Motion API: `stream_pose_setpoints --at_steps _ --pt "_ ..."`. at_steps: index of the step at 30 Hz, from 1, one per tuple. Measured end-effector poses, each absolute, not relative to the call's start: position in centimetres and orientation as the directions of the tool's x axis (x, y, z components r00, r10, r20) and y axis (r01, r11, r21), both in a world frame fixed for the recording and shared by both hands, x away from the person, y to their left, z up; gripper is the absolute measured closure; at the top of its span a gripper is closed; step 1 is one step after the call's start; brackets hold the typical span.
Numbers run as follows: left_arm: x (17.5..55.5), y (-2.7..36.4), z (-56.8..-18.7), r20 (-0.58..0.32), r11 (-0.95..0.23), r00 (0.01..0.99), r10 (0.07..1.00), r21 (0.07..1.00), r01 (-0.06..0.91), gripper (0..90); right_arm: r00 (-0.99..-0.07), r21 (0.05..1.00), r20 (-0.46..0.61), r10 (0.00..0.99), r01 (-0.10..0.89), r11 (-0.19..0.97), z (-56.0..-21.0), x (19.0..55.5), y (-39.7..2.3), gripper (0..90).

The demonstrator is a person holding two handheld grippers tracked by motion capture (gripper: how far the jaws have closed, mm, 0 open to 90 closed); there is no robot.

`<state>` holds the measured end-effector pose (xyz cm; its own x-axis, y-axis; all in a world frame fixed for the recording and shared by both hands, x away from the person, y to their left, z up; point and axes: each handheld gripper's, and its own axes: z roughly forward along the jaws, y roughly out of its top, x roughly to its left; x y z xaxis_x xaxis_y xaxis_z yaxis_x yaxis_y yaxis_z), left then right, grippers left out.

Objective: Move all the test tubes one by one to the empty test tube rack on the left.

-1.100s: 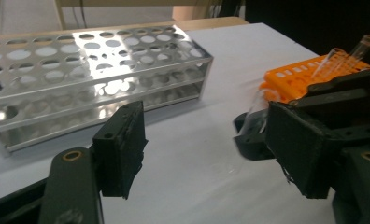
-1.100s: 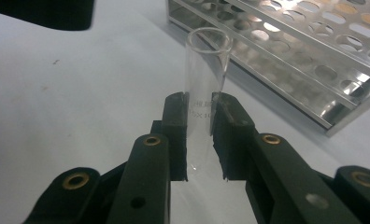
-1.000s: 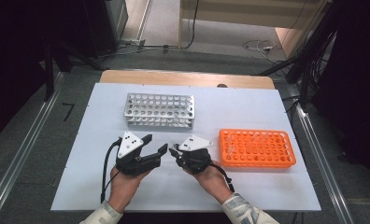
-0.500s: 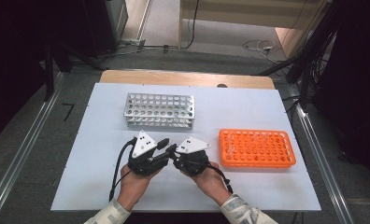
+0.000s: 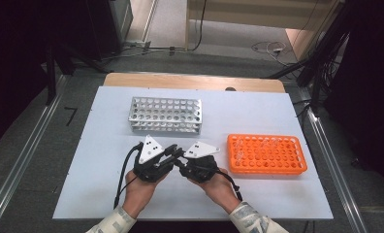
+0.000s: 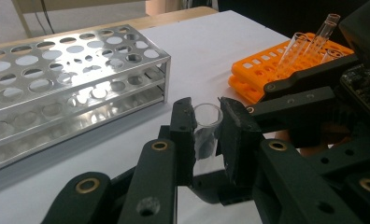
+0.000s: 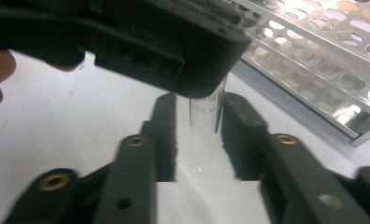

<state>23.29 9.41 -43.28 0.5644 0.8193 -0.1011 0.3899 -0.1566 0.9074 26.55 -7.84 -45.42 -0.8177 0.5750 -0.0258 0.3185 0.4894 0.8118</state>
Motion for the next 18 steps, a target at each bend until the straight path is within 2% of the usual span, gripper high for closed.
stream_pose_setpoints --at_steps 5,12,18 --pt "24.0 10.6 -42.9 -0.121 -0.122 0.533 0.838 0.910 0.397 75.6 -0.808 0.803 -0.002 0.589 0.350 0.483 -45.1 26.8 -8.8 38.7" --pt "25.9 13.2 -42.4 -0.144 -0.065 0.459 0.877 0.909 0.411 75.6 -0.789 0.785 0.008 0.614 0.385 0.485 -44.8 26.4 -11.2 29.3" --pt "27.4 15.5 -41.8 -0.153 -0.026 0.385 0.910 0.907 0.421 76.0 -0.793 0.794 0.028 0.608 0.387 0.469 -44.3 25.6 -12.2 28.1"
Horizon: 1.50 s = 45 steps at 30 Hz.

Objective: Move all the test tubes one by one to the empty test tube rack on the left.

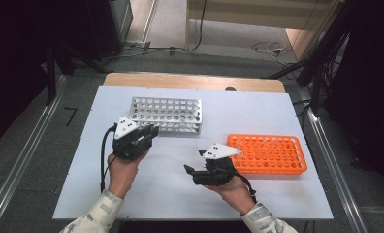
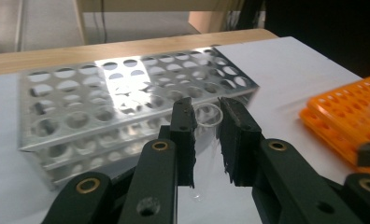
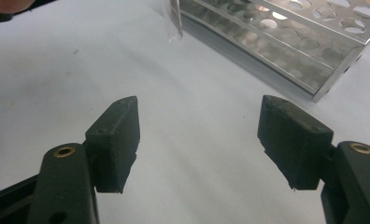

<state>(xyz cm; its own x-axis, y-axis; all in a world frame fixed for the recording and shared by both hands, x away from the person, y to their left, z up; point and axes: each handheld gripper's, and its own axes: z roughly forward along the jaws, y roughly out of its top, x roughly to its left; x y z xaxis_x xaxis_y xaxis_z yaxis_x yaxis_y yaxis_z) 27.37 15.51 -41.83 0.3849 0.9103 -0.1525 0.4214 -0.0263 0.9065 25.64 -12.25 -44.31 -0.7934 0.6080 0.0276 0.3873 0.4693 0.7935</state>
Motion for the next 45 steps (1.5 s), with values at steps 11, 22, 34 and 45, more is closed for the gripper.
stream_pose_setpoints --at_steps 11,22,34,45 --pt "28.7 18.3 -40.6 -0.152 0.018 0.305 0.940 0.916 0.401 76.1 -0.811 0.795 0.032 0.585 0.375 0.476 -43.8 23.4 -14.1 27.9" --pt "30.6 20.1 -39.7 -0.116 0.026 0.223 0.968 0.928 0.372 76.1 -0.791 0.792 0.039 0.611 0.397 0.464 -43.9 21.6 -17.8 28.2" --pt "32.1 20.7 -39.3 -0.087 0.017 0.181 0.980 0.934 0.356 76.0 -0.763 0.792 0.047 0.645 0.422 0.441 -44.0 21.4 -19.3 28.2" --pt "32.7 20.9 -39.7 -0.082 0.017 0.165 0.983 0.931 0.364 76.0 -0.757 0.791 0.052 0.652 0.429 0.436 -44.1 21.5 -19.3 26.5"
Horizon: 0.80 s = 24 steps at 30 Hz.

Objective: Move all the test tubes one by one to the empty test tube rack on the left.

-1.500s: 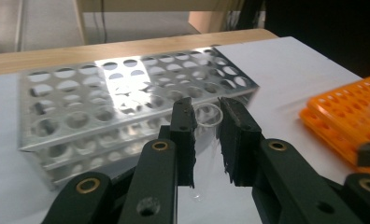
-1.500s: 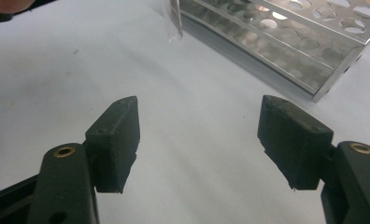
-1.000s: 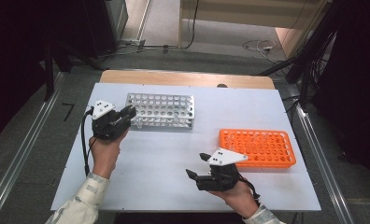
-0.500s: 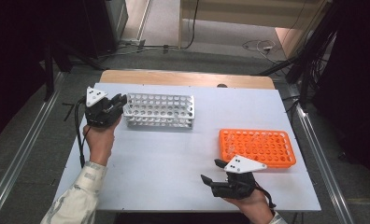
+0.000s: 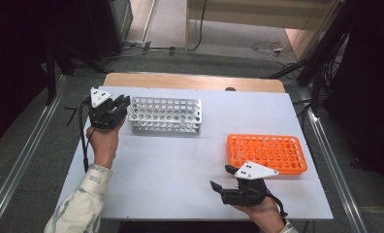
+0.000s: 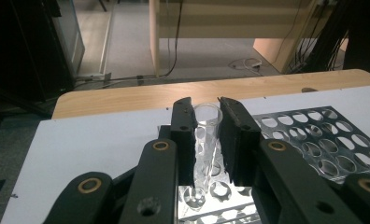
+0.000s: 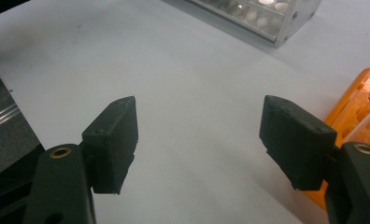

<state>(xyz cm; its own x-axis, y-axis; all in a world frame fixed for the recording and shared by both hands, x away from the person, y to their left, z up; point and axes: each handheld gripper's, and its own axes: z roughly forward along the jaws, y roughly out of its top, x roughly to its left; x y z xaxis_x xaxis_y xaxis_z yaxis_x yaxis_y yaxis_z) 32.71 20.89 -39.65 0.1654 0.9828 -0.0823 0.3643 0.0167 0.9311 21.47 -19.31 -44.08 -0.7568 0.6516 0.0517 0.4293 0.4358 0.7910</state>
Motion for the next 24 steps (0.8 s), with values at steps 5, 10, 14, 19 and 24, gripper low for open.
stream_pose_setpoints --at_steps 5,10,14,19,24 --pt "33.1 20.2 -40.3 -0.042 -0.023 0.163 0.986 0.925 0.379 76.0 -0.755 0.790 0.052 0.654 0.432 0.435 -44.1 21.5 -19.3 26.4" --pt "33.4 19.5 -41.2 0.007 -0.071 0.159 0.987 0.914 0.400 75.9 -0.758 0.789 0.049 0.650 0.429 0.441 -44.2 21.4 -19.2 26.4" --pt "33.7 19.2 -42.3 0.025 -0.086 0.148 0.989 0.902 0.422 75.9 -0.759 0.790 0.050 0.649 0.428 0.440 -44.2 21.4 -19.1 26.4" --pt "34.0 19.1 -43.2 0.025 -0.088 0.144 0.989 0.892 0.444 75.7 -0.761 0.788 0.050 0.647 0.428 0.442 -44.2 21.3 -19.1 26.4" --pt "34.0 19.0 -43.6 0.029 -0.092 0.144 0.989 0.885 0.456 75.2 -0.759 0.786 0.047 0.650 0.429 0.444 -44.3 21.4 -19.2 26.4"
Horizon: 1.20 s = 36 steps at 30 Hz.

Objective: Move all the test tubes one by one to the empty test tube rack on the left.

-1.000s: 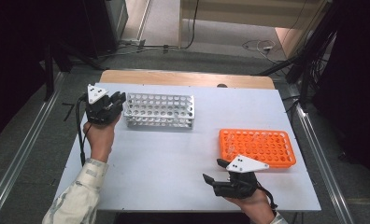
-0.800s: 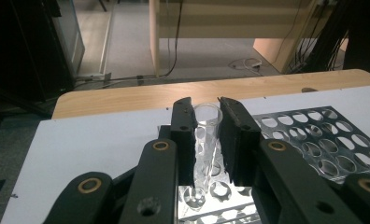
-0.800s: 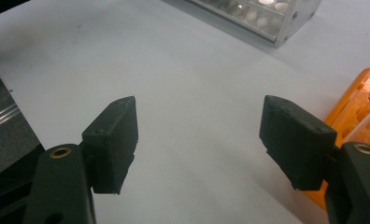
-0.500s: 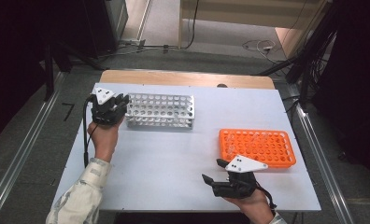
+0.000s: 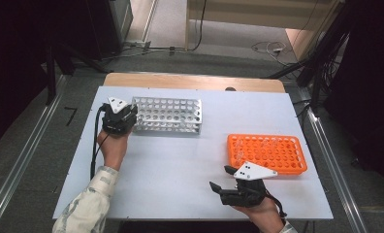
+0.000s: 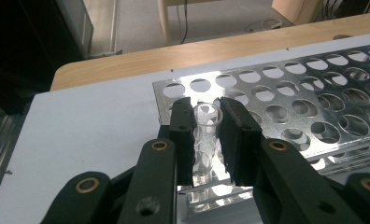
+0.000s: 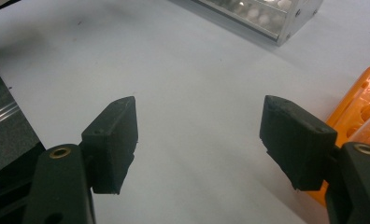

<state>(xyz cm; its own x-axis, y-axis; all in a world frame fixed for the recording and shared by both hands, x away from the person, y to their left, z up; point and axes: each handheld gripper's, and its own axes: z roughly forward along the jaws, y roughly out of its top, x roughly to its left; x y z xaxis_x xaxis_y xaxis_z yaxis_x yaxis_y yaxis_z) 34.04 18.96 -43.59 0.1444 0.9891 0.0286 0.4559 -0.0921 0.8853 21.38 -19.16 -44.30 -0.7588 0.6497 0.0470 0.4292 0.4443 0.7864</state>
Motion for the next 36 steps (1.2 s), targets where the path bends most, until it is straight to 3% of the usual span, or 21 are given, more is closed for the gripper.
stream_pose_setpoints --at_steps 8,12,15,17,22,30,36 --pt "34.0 19.1 -44.0 0.005 -0.071 0.142 0.990 0.884 0.461 74.4 -0.764 0.784 0.041 0.644 0.424 0.454 -44.4 21.4 -19.0 26.4" --pt "33.7 19.1 -43.6 -0.007 -0.052 0.132 0.991 0.894 0.444 67.3 -0.762 0.787 0.045 0.646 0.425 0.448 -44.4 21.3 -19.1 26.5" --pt "33.4 19.0 -43.2 -0.024 -0.030 0.119 0.993 0.902 0.431 55.0 -0.759 0.789 0.051 0.649 0.429 0.439 -44.2 21.2 -19.2 26.5" --pt "33.1 18.9 -43.0 -0.028 -0.018 0.101 0.994 0.904 0.426 41.0 -0.758 0.792 0.048 0.650 0.426 0.438 -44.1 21.2 -19.4 26.5" --pt "32.3 18.8 -42.4 -0.085 0.030 0.112 0.990 0.906 0.423 27.0 -0.755 0.797 0.048 0.654 0.424 0.431 -43.9 21.1 -19.7 26.6" --pt "30.6 19.2 -42.1 -0.147 0.065 0.156 0.977 0.896 0.439 22.0 -0.745 0.803 0.051 0.666 0.427 0.416 -43.8 20.7 -20.4 26.7" --pt "30.4 18.9 -42.4 -0.143 0.059 0.158 0.977 0.893 0.445 22.0 -0.729 0.807 0.038 0.684 0.426 0.409 -43.7 20.7 -21.4 27.0"
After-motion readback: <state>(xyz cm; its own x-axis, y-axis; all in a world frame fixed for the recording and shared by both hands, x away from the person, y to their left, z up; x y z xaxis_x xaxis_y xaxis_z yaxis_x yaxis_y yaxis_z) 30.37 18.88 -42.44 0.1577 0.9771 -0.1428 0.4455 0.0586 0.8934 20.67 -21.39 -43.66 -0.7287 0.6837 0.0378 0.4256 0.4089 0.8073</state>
